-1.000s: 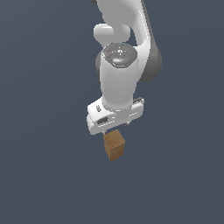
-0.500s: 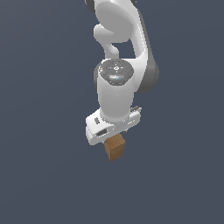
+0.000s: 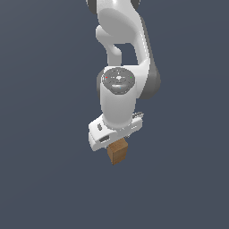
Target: Pick up the object and move it to a goal position.
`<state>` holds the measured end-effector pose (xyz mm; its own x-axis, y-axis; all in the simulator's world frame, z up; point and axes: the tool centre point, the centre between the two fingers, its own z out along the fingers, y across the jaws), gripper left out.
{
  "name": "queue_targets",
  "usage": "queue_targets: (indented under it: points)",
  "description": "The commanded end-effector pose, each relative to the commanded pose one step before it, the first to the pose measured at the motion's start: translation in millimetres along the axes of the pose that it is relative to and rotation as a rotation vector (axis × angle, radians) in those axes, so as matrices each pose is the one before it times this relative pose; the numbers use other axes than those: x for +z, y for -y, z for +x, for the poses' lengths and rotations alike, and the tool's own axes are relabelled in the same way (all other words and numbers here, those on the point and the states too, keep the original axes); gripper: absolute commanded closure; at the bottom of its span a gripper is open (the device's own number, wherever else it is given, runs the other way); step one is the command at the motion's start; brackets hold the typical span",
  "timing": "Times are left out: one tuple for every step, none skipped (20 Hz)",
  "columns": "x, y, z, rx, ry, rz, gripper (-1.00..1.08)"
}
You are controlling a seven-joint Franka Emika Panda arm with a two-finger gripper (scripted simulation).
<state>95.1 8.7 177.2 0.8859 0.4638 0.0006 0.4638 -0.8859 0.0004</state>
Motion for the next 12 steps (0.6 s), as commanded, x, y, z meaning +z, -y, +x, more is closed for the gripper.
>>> queue_targets:
  points:
    - [13.89,0.35,-0.54,-0.00096,0.00101,0.00062,-0.92]
    - [5.33,-0.17,-0.19,0.00000,0.00000,0.00000,-0.92]
    - [4.44,0.27,0.01,-0.00065,-0.00024,-0.00004,-0.92]
    - [3.87,-0.14,-0.10,0.00000,0.00000,0.00000,-0.92]
    - [3.15,-0.13,-0.04,0.00000,0.00000,0.00000,-0.92]
    - [2.25,0.28,0.21,-0.00065,-0.00023,-0.00007,-0.92]
    - [1.70,-0.14,0.11,0.00000,0.00000,0.00000,-0.92]
    - [0.98,-0.15,0.20,0.00000,0.00000,0.00000,-0.92]
    - [0.26,-0.16,0.29,0.00000,0.00000,0.00000,-0.92]
    - [-0.46,-0.17,0.38,0.00000,0.00000,0.00000,-0.92]
    - [-0.70,-0.12,0.30,0.00000,0.00000,0.00000,-0.92]
    - [-0.27,-0.04,0.10,0.00000,0.00000,0.00000,-0.92]
